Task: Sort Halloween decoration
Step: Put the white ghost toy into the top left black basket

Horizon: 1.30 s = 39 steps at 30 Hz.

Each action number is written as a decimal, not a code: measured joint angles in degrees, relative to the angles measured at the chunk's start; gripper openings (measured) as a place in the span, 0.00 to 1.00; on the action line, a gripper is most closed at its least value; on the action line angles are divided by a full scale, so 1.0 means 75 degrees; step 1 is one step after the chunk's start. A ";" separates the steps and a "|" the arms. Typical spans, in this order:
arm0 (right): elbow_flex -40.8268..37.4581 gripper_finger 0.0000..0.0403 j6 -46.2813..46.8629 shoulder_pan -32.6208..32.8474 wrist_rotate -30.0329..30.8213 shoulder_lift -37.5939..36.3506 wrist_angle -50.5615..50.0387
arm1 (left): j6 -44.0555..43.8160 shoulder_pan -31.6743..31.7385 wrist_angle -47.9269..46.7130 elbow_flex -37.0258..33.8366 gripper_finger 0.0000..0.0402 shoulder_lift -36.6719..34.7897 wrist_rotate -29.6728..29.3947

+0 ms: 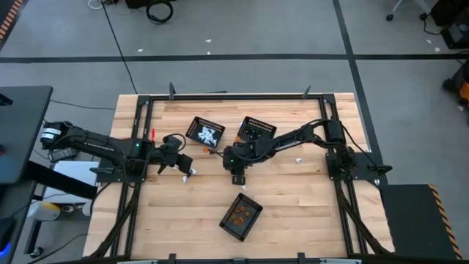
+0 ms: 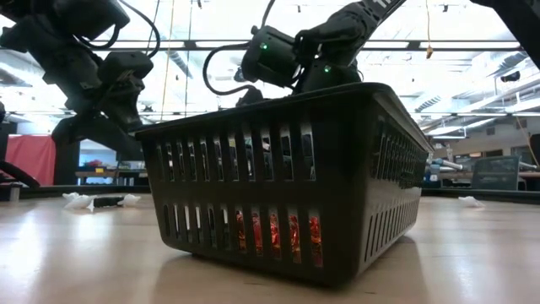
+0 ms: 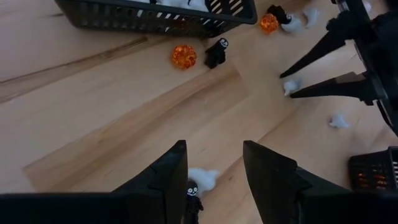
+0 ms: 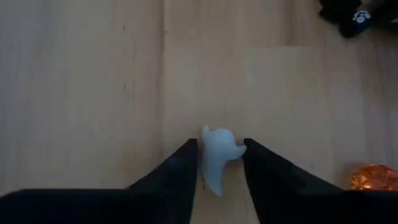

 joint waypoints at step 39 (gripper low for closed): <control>0.2118 0.13 -0.0308 -0.0678 0.0187 -0.0083 -0.0002 | 0.0360 -0.0975 -0.0076 0.0000 0.41 0.0000 -0.0481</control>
